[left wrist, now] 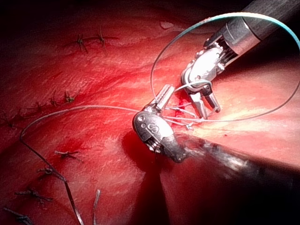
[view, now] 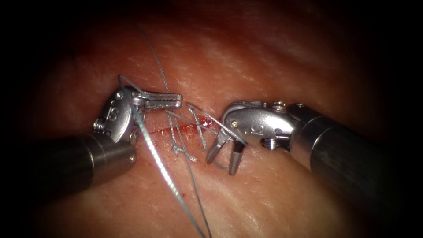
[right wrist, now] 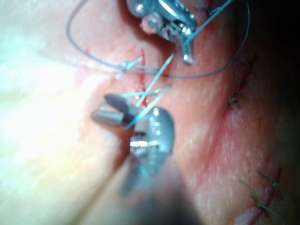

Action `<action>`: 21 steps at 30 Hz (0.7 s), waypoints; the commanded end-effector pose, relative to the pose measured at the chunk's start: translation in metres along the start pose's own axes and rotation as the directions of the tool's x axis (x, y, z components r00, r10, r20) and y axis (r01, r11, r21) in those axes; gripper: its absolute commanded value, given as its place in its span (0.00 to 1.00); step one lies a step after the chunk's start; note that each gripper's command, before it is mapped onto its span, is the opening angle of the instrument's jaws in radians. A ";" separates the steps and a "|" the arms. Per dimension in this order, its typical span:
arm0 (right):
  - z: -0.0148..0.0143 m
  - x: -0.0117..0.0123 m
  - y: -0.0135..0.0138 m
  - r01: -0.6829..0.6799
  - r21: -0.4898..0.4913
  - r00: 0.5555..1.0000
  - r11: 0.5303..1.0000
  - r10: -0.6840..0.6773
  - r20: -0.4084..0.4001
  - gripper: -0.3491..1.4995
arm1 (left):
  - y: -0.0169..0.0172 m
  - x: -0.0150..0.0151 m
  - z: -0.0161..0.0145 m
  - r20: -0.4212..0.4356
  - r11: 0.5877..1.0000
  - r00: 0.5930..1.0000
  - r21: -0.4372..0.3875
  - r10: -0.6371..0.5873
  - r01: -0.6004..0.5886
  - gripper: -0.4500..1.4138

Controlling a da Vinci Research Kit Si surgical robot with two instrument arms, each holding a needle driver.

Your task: Wound Closure

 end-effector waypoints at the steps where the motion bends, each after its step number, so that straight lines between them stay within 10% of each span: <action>1: -0.0003 -0.0001 0.0011 0.004 -0.003 1.000 1.000 -0.004 0.001 0.22 | -0.0004 -0.0007 0.0002 -0.001 1.000 1.000 0.000 0.001 -0.001 0.00; 6: 0.0000 0.0009 0.0020 -0.005 -0.004 1.000 1.000 0.005 -0.002 0.00 | -0.0004 -0.0006 -0.0001 -0.002 1.000 1.000 0.006 0.000 0.000 0.00; 21: -0.0039 0.0010 0.0020 -0.072 -0.111 0.994 0.991 0.062 -0.092 0.00 | 0.0007 -0.0007 -0.0017 0.014 1.000 1.000 -0.003 0.001 -0.001 0.00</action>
